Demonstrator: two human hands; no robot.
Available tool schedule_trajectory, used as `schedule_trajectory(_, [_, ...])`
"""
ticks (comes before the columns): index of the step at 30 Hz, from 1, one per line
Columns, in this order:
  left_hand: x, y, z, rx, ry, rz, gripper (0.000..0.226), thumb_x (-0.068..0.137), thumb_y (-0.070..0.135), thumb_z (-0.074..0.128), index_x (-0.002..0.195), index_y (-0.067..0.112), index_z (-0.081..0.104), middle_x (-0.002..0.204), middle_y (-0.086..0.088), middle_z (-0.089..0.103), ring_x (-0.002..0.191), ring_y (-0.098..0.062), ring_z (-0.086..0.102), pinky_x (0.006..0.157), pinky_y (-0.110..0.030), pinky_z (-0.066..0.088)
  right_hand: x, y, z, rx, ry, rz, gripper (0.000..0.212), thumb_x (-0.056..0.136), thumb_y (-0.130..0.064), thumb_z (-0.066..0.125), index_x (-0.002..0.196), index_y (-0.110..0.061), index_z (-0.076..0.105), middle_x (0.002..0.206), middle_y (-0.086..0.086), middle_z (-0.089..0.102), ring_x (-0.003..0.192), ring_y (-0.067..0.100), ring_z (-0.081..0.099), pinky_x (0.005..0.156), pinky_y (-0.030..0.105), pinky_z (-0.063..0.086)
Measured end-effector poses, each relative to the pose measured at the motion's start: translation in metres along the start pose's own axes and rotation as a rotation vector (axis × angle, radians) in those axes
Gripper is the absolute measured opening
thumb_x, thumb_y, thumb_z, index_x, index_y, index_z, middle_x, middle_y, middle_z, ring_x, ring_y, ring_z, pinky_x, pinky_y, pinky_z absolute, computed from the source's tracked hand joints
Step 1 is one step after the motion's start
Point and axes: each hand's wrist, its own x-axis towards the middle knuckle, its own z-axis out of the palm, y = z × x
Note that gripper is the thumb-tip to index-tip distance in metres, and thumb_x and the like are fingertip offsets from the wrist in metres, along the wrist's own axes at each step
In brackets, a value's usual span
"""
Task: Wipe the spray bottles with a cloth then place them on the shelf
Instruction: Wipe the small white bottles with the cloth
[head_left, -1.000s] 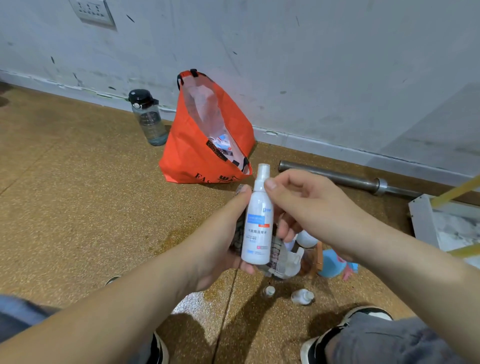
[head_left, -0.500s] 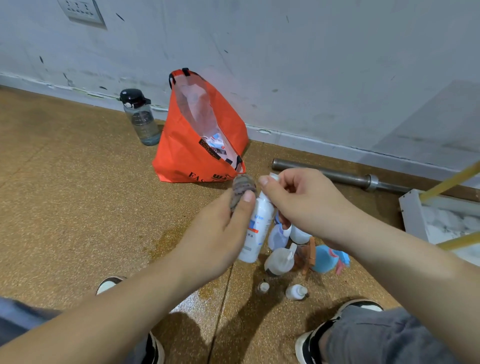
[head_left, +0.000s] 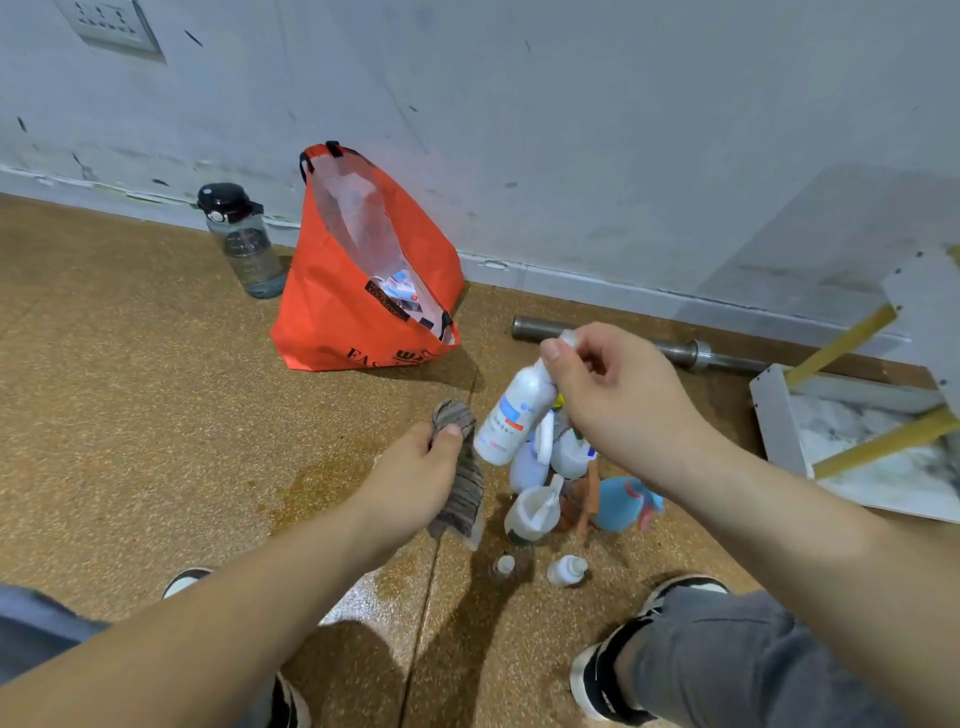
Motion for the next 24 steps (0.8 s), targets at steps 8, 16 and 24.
schedule_trajectory(8, [0.004,-0.009,0.021,0.268,-0.22,-0.121,0.053,0.108,0.05,0.04,0.142,0.009,0.047,0.13,-0.009,0.061,0.115,-0.032,0.064,0.102,-0.049,0.054,-0.07,0.055,-0.024,0.023,-0.023,0.053,0.016,0.102,-0.022,0.062,0.086,-0.021,0.065,0.074,0.018,0.057,0.06,0.033,0.056,0.057,0.041,0.053])
schedule_trajectory(16, [-0.006,-0.023,0.025,0.582,-0.327,-0.116,0.054,0.108,0.044,0.042,0.149,0.009,0.042,0.124,-0.013,0.056,0.096,-0.018,0.06,0.071,-0.027,0.044,-0.108,0.118,0.064,0.128,-0.134,0.367,0.019,0.105,-0.018,0.055,0.093,-0.006,0.065,0.07,-0.001,0.053,0.059,0.003,0.044,0.055,0.015,0.036])
schedule_trajectory(24, [0.004,-0.071,0.021,0.674,-0.364,-0.21,0.057,0.108,0.046,0.044,0.153,0.011,0.04,0.139,-0.014,0.057,0.107,-0.023,0.059,0.091,-0.034,0.048,-0.125,0.193,0.142,0.163,-0.064,0.783,0.028,0.107,-0.021,0.05,0.132,-0.012,0.06,0.123,0.009,0.064,0.108,0.019,0.054,0.093,0.028,0.04])
